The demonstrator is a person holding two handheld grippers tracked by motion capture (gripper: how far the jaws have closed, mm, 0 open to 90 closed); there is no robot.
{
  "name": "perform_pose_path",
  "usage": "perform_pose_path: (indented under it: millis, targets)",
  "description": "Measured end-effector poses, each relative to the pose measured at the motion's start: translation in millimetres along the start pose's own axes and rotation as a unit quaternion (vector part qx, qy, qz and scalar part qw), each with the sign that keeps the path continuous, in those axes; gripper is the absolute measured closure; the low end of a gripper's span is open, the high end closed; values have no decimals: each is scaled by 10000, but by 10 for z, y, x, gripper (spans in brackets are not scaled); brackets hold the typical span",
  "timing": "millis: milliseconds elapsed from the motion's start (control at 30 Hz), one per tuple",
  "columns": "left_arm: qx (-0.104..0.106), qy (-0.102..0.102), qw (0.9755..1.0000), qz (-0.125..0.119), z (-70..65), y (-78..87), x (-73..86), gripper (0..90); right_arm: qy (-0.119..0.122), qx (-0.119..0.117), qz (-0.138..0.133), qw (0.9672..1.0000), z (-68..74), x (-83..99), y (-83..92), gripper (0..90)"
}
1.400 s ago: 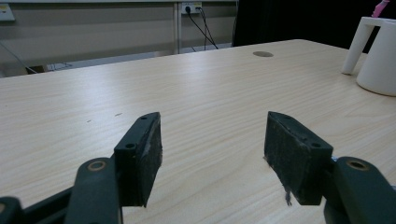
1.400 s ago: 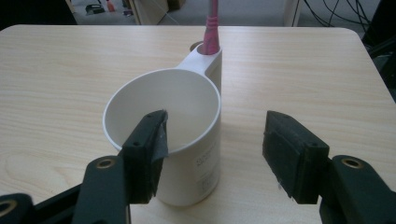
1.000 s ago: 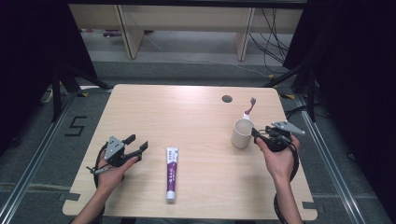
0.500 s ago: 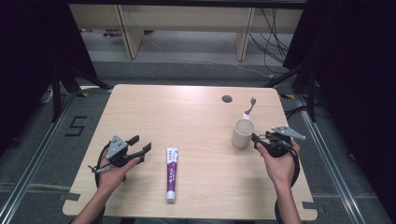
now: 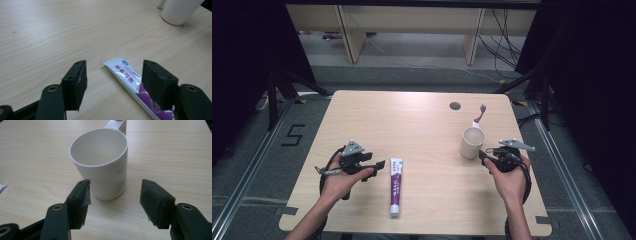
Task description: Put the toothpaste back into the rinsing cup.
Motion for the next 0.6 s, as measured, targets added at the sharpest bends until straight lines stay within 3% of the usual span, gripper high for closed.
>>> perform_pose_path:
  millis: [67,133,200,333,433,467,600]
  targets:
    - [69,8,9993,374,-37,4,-19,370,53,27,52,10000,0,1,4,417]
    - [178,54,9982,563,-81,-18,-36,381,-51,-10,100,9999,22,-3,15,417]
    - [140,109,9972,727,-113,-37,-47,395,48,67,114,9999,19,-10,15,417]
    - [178,235,9928,1163,-172,-85,-73,397,25,-17,187,9998,52,4,16,417]
    - [219,330,9900,1353,-200,-132,-81,397,58,-10,200,9998,46,11,18,417]
    - [227,327,9876,1516,-201,-135,-84,397,45,-54,205,9998,49,12,22,417]
    - [219,357,9840,1734,-197,-183,-84,396,-52,-51,239,9997,55,21,28,417]
Point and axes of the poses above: each handheld gripper's, and its own axes: y roughly backward along the jaws, x roughly out of its underside, z roughly to its left, the point moved 4 cm from there along -y, roughly forward along the jaws, and after that the axes turned 1 degree about y, right-handed, at the moved point
